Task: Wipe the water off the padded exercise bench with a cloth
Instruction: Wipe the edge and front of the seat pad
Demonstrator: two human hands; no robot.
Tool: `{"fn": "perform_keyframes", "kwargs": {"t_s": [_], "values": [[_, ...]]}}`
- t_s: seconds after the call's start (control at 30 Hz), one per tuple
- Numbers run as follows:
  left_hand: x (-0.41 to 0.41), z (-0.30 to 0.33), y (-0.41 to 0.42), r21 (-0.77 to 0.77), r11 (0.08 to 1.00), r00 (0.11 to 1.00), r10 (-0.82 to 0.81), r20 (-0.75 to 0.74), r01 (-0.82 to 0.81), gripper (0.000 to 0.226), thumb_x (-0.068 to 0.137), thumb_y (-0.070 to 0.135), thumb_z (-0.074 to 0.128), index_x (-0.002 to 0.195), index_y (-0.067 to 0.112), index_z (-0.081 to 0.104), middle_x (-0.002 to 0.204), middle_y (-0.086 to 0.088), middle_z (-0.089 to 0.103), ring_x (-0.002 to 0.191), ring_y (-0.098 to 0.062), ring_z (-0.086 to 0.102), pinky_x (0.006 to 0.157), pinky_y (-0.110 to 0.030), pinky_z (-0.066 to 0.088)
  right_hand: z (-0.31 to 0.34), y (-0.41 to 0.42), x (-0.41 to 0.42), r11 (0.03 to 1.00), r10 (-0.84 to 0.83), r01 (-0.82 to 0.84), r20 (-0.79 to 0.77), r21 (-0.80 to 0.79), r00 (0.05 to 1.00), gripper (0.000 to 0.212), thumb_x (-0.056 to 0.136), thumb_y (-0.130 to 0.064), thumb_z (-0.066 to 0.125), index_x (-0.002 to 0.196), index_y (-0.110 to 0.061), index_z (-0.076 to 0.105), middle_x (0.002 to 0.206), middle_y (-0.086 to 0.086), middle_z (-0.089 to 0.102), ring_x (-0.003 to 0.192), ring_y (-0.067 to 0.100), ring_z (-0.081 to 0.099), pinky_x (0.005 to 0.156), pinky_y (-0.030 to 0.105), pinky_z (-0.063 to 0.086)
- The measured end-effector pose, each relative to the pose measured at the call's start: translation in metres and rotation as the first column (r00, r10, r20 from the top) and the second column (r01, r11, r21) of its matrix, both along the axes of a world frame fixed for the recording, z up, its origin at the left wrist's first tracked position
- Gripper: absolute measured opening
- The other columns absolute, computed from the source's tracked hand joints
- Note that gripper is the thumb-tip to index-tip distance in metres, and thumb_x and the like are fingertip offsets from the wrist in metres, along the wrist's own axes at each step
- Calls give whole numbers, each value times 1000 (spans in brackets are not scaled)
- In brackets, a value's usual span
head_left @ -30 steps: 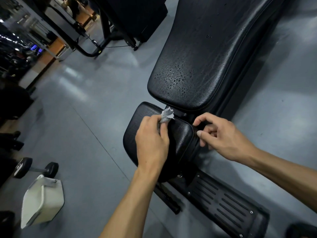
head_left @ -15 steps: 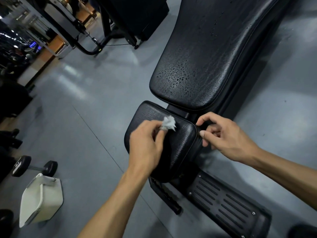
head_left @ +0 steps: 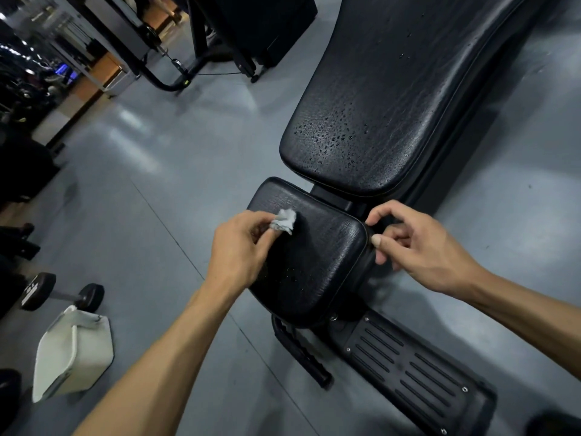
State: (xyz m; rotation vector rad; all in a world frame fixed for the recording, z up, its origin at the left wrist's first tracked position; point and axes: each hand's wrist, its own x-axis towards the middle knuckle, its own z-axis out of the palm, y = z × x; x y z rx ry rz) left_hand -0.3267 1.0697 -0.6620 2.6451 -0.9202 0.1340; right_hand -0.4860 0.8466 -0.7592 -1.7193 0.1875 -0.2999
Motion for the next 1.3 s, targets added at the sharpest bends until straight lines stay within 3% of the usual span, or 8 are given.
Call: {"fn": "perform_keyframes", "kwargs": {"t_s": [0.1, 0.3, 0.53, 0.7, 0.87, 1.07, 1.23, 1.3], "values": [[16, -3, 0, -64, 990, 992, 130, 10, -129, 8, 93, 28, 74, 98, 25, 79, 69, 14, 63, 64, -8, 56, 62, -16, 40, -1, 1, -1, 1000, -3, 3, 2, 5, 1000, 24, 99, -9, 60, 107, -31, 56, 69, 5, 71, 60, 34, 62, 63, 52, 56], [31, 4, 25, 20, 987, 985, 158, -70, -157, 5, 90, 25, 77, 95, 25, 78, 77, 7, 71, 76, -16, 68, 79, -38, 57, -1, 0, -2, 1000, 6, -6, 4, 3, 1000, 23, 100, -11, 60, 106, -33, 56, 69, 5, 71, 55, 20, 61, 61, 39, 54], [18, -5, 38, -20, 994, 988, 103, -117, -106, 9, 92, 23, 73, 89, 31, 71, 75, 8, 70, 73, -14, 66, 74, -33, 54, -3, -1, 0, 1000, 20, -20, 10, 9, 1000, 23, 100, -9, 60, 108, -31, 56, 69, 5, 71, 54, 21, 59, 61, 33, 51], [21, -7, 47, -48, 957, 956, 281, -82, -285, 6, 92, 31, 70, 87, 28, 68, 67, 8, 66, 66, -22, 65, 71, -44, 56, -3, 0, 1, 1000, 24, -25, 17, 19, 1000, 23, 99, -8, 61, 107, -29, 56, 69, 8, 70, 53, 20, 58, 57, 24, 47], [-38, -16, 53, -69, 994, 984, 72, -165, -85, 7, 93, 25, 70, 94, 31, 71, 75, 14, 66, 64, -10, 63, 64, -32, 52, -3, -1, 1, 1000, 26, -26, 13, 17, 1000, 22, 99, -8, 62, 108, -28, 57, 70, 10, 70, 54, 25, 58, 58, 25, 49], [-9, -21, 56, -148, 931, 939, 314, -142, -334, 14, 92, 36, 65, 80, 27, 66, 61, 7, 63, 59, -16, 60, 61, -34, 48, -2, 1, 0, 999, 35, -36, 18, 34, 999, 23, 100, -8, 60, 108, -30, 57, 70, 12, 69, 55, 21, 57, 58, 28, 52], [-53, -22, 57, -86, 992, 978, 79, -192, -97, 3, 94, 32, 68, 93, 30, 70, 79, 10, 66, 73, -14, 63, 68, -35, 52, 0, 1, -1, 997, 42, -42, 11, 57, 999, 21, 100, -7, 59, 109, -26, 56, 70, 14, 69, 54, 20, 55, 57, 25, 51], [-37, -22, 58, -81, 981, 976, 164, -145, -177, 5, 95, 32, 69, 93, 29, 72, 76, 11, 67, 72, -15, 64, 69, -35, 52, 1, 1, 0, 997, 45, -45, 9, 60, 999, 21, 100, -7, 59, 109, -26, 56, 70, 15, 68, 54, 19, 55, 57, 24, 50]]}}
